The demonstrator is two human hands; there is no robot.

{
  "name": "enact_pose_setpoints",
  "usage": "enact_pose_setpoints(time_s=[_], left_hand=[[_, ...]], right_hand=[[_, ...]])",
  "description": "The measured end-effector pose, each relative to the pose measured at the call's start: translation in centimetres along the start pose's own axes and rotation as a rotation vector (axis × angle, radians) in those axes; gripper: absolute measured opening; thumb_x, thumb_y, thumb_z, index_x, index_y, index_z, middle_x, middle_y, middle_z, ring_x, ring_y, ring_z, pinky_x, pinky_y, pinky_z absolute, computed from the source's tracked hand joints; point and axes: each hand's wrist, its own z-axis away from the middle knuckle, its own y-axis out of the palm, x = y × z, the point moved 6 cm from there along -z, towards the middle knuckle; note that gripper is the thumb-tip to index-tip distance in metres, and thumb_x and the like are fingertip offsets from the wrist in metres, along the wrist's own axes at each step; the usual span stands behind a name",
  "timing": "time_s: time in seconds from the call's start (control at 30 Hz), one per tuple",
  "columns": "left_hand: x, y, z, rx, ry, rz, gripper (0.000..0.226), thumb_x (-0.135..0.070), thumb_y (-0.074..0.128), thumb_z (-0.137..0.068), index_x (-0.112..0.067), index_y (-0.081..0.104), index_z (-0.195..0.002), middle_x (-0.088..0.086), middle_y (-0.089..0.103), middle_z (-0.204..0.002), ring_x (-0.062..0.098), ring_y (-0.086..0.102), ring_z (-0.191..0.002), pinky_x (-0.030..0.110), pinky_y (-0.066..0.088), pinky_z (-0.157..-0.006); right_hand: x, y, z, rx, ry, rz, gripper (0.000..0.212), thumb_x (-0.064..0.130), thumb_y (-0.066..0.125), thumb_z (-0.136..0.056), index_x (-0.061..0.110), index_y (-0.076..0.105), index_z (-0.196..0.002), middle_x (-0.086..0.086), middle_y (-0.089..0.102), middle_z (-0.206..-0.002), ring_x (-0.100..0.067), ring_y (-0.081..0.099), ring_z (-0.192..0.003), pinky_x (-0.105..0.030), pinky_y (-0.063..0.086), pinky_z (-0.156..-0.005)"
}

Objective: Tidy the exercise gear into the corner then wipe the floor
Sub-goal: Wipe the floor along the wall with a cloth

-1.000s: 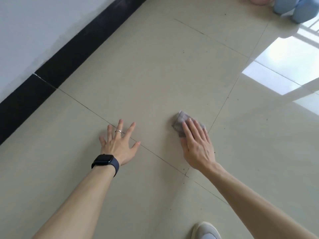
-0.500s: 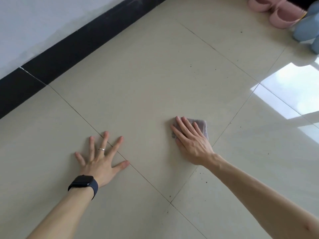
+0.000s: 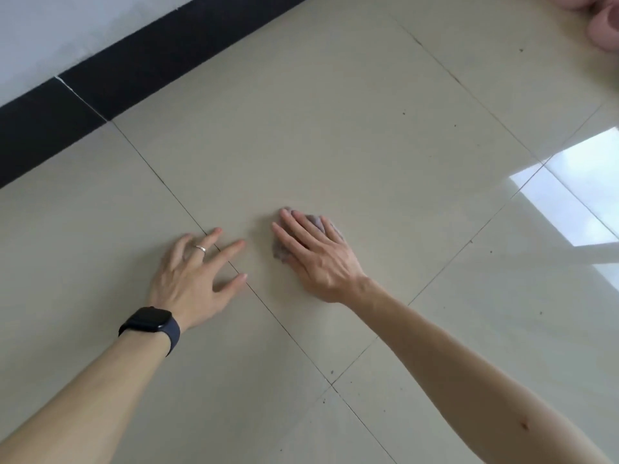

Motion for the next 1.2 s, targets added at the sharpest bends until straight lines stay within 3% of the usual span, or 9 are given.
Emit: enact_pose_setpoints(time_s=[0.1,0.23,0.33,0.47,0.7,0.77,0.93,1.1,1.2], left_hand=[[3.2,-2.5,-1.9,-0.135,-0.047,0.026,0.070,-0.071,0.028,-0.084,-0.041,0.039,-0.147,0.002,0.050,-0.144,0.031,0.048,-0.124,0.047,0.041,-0.100],[10.8,-4.2,-6.9,-0.083,-0.330,0.021,0.077,-0.080,0.018,-0.086,-0.048,0.001,-0.154,0.003,-0.002,-0.166,0.031,0.004,-0.151,0.057,0.009,-0.118],[13.1,-2.9,-8.5,-0.016,-0.351,0.021,0.081,-0.085,0.008,-0.083,-0.048,-0.014,-0.151,-0.001,-0.023,-0.163,0.024,-0.015,-0.151,0.058,-0.003,-0.119],[13.1,-2.5,-8.7,-0.210,-0.316,0.055,0.080,-0.080,0.014,-0.083,-0.048,-0.002,-0.154,-0.001,-0.009,-0.166,0.024,-0.005,-0.153,0.054,0.006,-0.120],[13.3,-1.7,-10.1,-0.239,-0.291,0.020,0.079,-0.078,0.018,-0.085,-0.046,-0.005,-0.154,-0.003,-0.013,-0.166,0.020,-0.011,-0.152,0.053,0.005,-0.122],[13.4,-1.8,-10.3,-0.223,-0.284,0.028,0.080,-0.076,0.020,-0.085,-0.045,-0.003,-0.155,-0.002,-0.011,-0.166,0.021,-0.010,-0.152,0.054,0.005,-0.121],[13.7,-1.8,-9.6,-0.211,-0.292,0.027,0.080,-0.075,0.024,-0.085,-0.042,0.004,-0.156,-0.002,-0.009,-0.166,0.023,-0.008,-0.153,0.055,0.006,-0.121],[13.7,-1.8,-9.7,-0.225,-0.267,0.024,0.083,-0.074,0.026,-0.084,-0.039,0.008,-0.157,0.002,-0.005,-0.167,0.027,-0.004,-0.153,0.056,0.007,-0.120],[14.0,-2.0,-10.6,-0.212,-0.262,0.031,0.083,-0.074,0.027,-0.084,-0.040,0.005,-0.157,0.002,-0.007,-0.166,0.027,-0.005,-0.153,0.056,0.006,-0.120]], right_hand=[[-7.9,-2.9,-1.9,-0.036,0.209,0.073,0.057,0.046,0.022,-0.106,0.029,0.014,-0.159,0.010,0.008,-0.166,-0.011,0.007,-0.153,-0.047,0.009,-0.124],[-15.2,-5.7,-5.7,-0.142,0.802,-0.029,0.059,0.051,0.016,-0.104,0.034,0.003,-0.158,0.010,-0.006,-0.167,-0.015,-0.010,-0.153,-0.056,-0.009,-0.120],[-8.5,-3.5,-9.3,-0.138,0.529,-0.003,0.056,0.046,0.020,-0.106,0.031,0.009,-0.159,0.008,0.000,-0.167,-0.016,-0.003,-0.154,-0.055,-0.001,-0.121],[-3.7,-1.9,-12.2,-0.019,0.025,0.092,0.056,0.046,0.023,-0.106,0.031,0.014,-0.159,0.011,0.009,-0.166,-0.010,0.005,-0.153,-0.045,0.007,-0.124],[-16.1,-7.3,-23.7,-0.165,0.807,-0.050,0.062,0.050,0.017,-0.103,0.031,-0.004,-0.159,0.007,-0.011,-0.167,-0.015,-0.014,-0.152,-0.054,-0.009,-0.121],[-12.4,-6.4,-26.5,-0.173,0.775,-0.067,0.062,0.046,0.018,-0.104,0.027,-0.003,-0.159,0.005,-0.010,-0.167,-0.017,-0.012,-0.153,-0.056,-0.009,-0.120],[-4.5,-4.4,-30.7,-0.020,0.144,-0.033,0.062,0.040,0.024,-0.106,0.017,0.004,-0.159,0.002,0.010,-0.167,-0.015,0.002,-0.153,-0.045,-0.002,-0.122],[-15.4,-8.4,-34.4,-0.182,0.816,-0.059,0.063,0.044,0.020,-0.104,0.021,0.003,-0.160,-0.008,-0.008,-0.167,-0.022,-0.010,-0.153,-0.053,-0.007,-0.121],[-12.5,-8.0,-37.3,-0.244,0.835,-0.087,0.064,0.041,0.019,-0.105,0.014,0.000,-0.159,-0.004,-0.005,-0.167,-0.018,-0.008,-0.153,-0.054,-0.006,-0.121]])
